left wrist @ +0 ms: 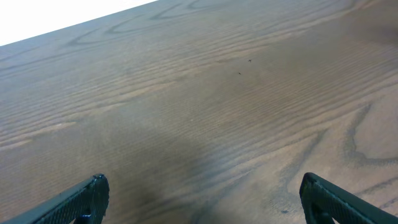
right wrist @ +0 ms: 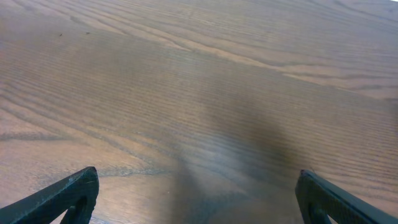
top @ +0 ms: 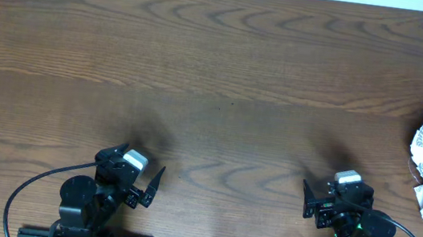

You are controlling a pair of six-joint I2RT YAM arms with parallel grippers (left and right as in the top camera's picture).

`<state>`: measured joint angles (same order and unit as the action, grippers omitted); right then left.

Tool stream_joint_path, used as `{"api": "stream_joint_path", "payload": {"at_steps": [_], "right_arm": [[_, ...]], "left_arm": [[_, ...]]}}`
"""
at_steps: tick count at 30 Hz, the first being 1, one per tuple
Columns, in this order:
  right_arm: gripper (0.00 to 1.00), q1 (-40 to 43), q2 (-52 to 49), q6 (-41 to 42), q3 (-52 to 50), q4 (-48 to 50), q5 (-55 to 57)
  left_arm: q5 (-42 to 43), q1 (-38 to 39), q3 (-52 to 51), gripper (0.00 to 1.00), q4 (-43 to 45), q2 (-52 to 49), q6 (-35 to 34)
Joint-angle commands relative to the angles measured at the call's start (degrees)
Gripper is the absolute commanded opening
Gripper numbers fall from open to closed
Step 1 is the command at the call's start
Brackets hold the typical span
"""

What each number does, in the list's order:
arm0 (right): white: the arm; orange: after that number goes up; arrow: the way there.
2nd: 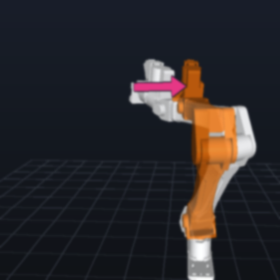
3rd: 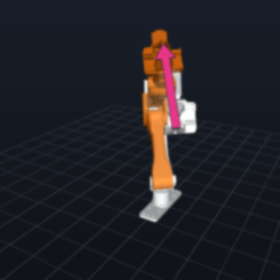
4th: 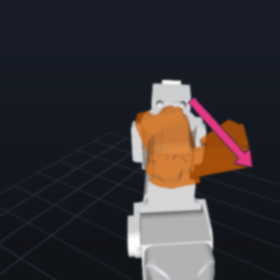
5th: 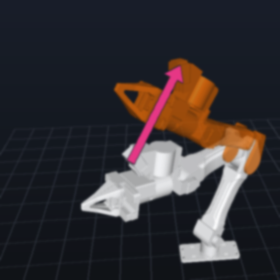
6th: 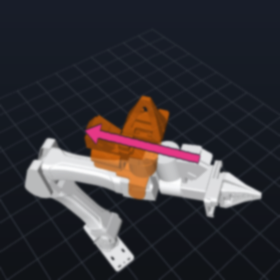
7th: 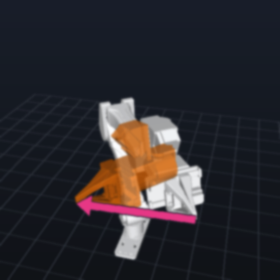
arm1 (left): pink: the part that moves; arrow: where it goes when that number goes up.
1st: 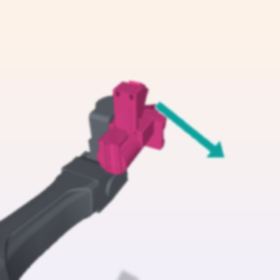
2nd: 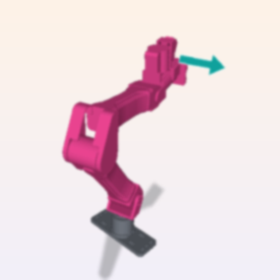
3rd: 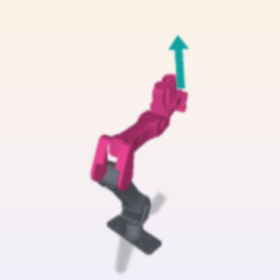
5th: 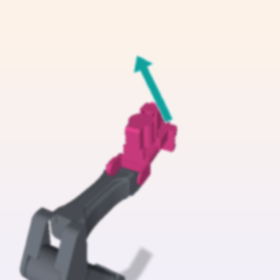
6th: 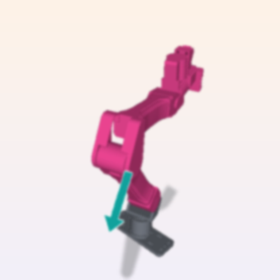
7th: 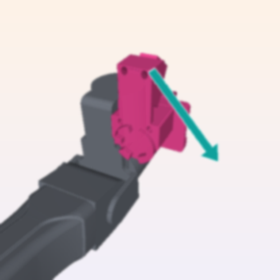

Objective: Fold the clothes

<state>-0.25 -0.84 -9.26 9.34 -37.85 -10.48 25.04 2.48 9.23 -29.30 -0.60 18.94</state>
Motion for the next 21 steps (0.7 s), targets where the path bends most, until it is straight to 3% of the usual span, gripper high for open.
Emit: {"api": "stream_joint_path", "payload": {"at_steps": [1, 21], "right_arm": [[0.99, -0.57, 0.35, 0.85, -0.17, -0.04, -0.07], [0.99, -0.57, 0.35, 0.85, -0.17, 2.54, -0.07]], "left_arm": [[-0.26, 0.17, -1.11, 0.98, 0.28, 0.33, 0.33], [-0.26, 0.17, -1.11, 0.98, 0.28, 0.33, 0.33]]}}
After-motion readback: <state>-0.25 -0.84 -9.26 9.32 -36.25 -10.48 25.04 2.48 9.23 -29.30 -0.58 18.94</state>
